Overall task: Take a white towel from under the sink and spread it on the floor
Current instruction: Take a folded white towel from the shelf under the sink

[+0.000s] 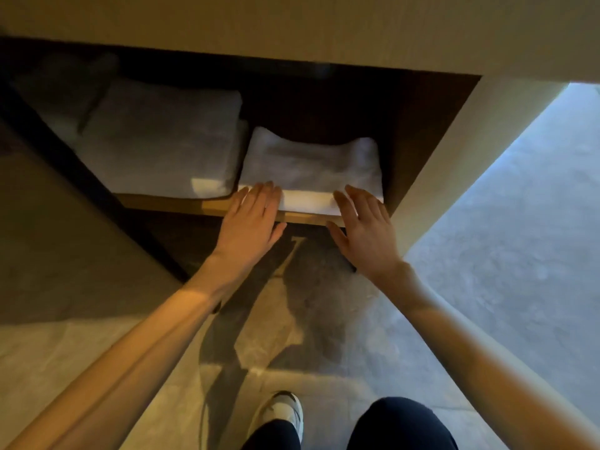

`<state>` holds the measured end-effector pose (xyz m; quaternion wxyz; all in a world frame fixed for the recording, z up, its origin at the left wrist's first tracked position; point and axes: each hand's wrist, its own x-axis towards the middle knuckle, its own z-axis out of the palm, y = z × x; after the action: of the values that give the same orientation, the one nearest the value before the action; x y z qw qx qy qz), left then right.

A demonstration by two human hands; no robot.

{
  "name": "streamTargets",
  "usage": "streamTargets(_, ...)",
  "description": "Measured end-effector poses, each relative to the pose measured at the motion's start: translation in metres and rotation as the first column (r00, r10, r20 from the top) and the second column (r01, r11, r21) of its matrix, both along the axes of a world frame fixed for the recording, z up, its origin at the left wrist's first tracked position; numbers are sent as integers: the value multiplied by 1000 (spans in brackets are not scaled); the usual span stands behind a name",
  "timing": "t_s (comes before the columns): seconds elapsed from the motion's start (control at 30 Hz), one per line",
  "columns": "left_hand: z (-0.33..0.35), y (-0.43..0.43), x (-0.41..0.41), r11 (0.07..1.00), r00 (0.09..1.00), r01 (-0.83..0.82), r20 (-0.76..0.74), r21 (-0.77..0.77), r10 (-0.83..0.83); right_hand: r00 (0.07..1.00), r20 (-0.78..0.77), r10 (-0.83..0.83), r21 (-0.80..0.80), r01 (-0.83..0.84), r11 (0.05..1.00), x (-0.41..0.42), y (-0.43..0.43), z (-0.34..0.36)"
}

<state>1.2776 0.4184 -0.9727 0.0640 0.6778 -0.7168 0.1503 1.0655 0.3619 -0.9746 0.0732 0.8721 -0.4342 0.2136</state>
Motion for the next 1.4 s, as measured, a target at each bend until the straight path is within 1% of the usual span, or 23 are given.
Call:
streamTargets(0.1,-22,-20,1,999,999,40,-25,1,-40,1000,-24,19,-8,-19,1000,7,-16,-22)
streamTargets(0.23,-43,-38,2,996,996,89,9,-26,-89,999,-19,51,-65,-52,997,7,-35,-41)
streamTargets(0.4,-45,-52,7,992,993,117,27,-39,-116,996,-47,72,-75,-76,994,7,-54,-49)
streamTargets(0.57,-47,-52,10,990,990,133,51,-46,-131,995,-38,88,-163,-93,982,7,-55,-57)
streamTargets(0.67,-49,-49,9,990,991,129,50,-56,-126,995,-31,90,-185,-94,978,8,-55,-61)
streamTargets(0.83,-53,-37,9,985,988,149,57,-90,-144,991,20,135,-260,-125,957,3,-42,-61)
streamTargets(0.93,-57,-23,8,974,984,173,78,-145,-163,987,32,158,-251,-145,957,-1,-29,-61)
streamTargets(1.1,-59,0,5,961,978,201,97,-191,-185,986,48,161,-248,-145,958,-11,0,-60)
streamTargets(1.27,-56,19,0,955,975,217,87,-202,-204,983,79,167,-272,-140,952,-16,18,-62)
streamTargets(1.4,-54,32,-4,967,978,204,80,-152,-193,980,92,176,-260,-147,954,-21,28,-67)
